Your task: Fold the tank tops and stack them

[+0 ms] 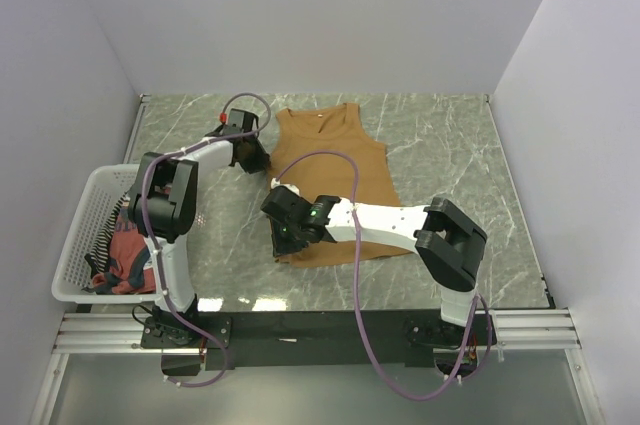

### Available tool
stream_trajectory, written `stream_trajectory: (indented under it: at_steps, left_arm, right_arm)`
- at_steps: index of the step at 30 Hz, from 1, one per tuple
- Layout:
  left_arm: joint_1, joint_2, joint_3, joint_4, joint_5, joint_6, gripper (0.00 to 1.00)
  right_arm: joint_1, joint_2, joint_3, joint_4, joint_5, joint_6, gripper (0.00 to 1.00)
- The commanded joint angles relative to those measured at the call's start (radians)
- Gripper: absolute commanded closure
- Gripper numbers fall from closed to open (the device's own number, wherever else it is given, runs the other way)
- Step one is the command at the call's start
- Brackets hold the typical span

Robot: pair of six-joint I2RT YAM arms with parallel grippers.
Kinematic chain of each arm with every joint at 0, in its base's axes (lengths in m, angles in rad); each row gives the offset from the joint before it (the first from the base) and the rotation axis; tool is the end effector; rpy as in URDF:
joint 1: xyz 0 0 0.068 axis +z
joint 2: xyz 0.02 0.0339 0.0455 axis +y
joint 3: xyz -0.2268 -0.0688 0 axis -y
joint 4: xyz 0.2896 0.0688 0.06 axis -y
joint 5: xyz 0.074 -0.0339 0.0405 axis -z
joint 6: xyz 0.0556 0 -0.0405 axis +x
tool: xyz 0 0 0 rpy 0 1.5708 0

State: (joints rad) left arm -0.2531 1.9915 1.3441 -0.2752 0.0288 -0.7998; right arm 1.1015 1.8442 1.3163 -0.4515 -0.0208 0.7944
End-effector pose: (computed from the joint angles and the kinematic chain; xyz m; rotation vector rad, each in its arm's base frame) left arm 0.4431 -0.1162 0.0904 -0.6782 2.4648 -0.4633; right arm 0.1952 0.3875 0.1303 -0.4261 2.6966 0.6920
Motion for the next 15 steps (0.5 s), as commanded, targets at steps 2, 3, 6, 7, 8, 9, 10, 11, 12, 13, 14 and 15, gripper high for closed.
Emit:
stream_trajectory:
  at_steps: [2, 3, 6, 7, 8, 9, 10, 11, 12, 13, 14, 15]
  left_arm:
    - [-0.003, 0.030, 0.065, 0.014, -0.026, 0.030, 0.71]
    - [-0.003, 0.035, 0.072, 0.001, -0.026, 0.031, 0.75]
    - [-0.003, 0.041, 0.090, -0.015, -0.069, 0.037, 0.86]
    - [-0.002, 0.036, 0.095, -0.019, -0.079, 0.037, 0.88]
    - [0.002, 0.032, 0.099, -0.027, -0.104, 0.037, 0.91]
    - [0.002, 0.026, 0.101, -0.030, -0.116, 0.037, 0.97]
    - [0.005, 0.009, 0.096, -0.039, -0.127, 0.036, 0.99]
    - [0.009, -0.002, 0.089, -0.039, -0.136, 0.031, 0.99]
    - [0.012, -0.022, 0.073, -0.036, -0.153, 0.030, 0.99]
    - [0.014, -0.031, 0.067, -0.042, -0.159, 0.028, 1.00]
    - [0.018, -0.037, 0.061, -0.045, -0.171, 0.022, 0.99]
    - [0.020, -0.048, 0.055, -0.050, -0.185, 0.021, 0.99]
  right_arm:
    - [-0.005, -0.040, 0.014, 0.014, -0.021, -0.004, 1.00]
    - [0.000, -0.037, 0.018, 0.014, -0.030, -0.004, 1.00]
    - [0.003, -0.025, 0.034, 0.011, -0.044, -0.001, 1.00]
    - [0.006, -0.017, 0.040, 0.010, -0.050, -0.001, 1.00]
    - [0.012, -0.013, 0.055, 0.004, -0.056, -0.001, 1.00]
    - [0.017, -0.004, 0.064, -0.001, -0.064, 0.000, 1.00]
    - [0.035, 0.012, 0.076, -0.006, -0.080, 0.000, 1.00]
    - [0.044, 0.021, 0.099, -0.012, -0.087, -0.001, 1.00]
    - [0.066, 0.039, 0.118, -0.021, -0.102, 0.002, 1.00]
    - [0.072, 0.046, 0.124, -0.019, -0.108, 0.002, 1.00]
    - [0.080, 0.053, 0.130, -0.018, -0.114, 0.005, 1.00]
    - [0.084, 0.068, 0.135, -0.018, -0.119, 0.009, 1.00]
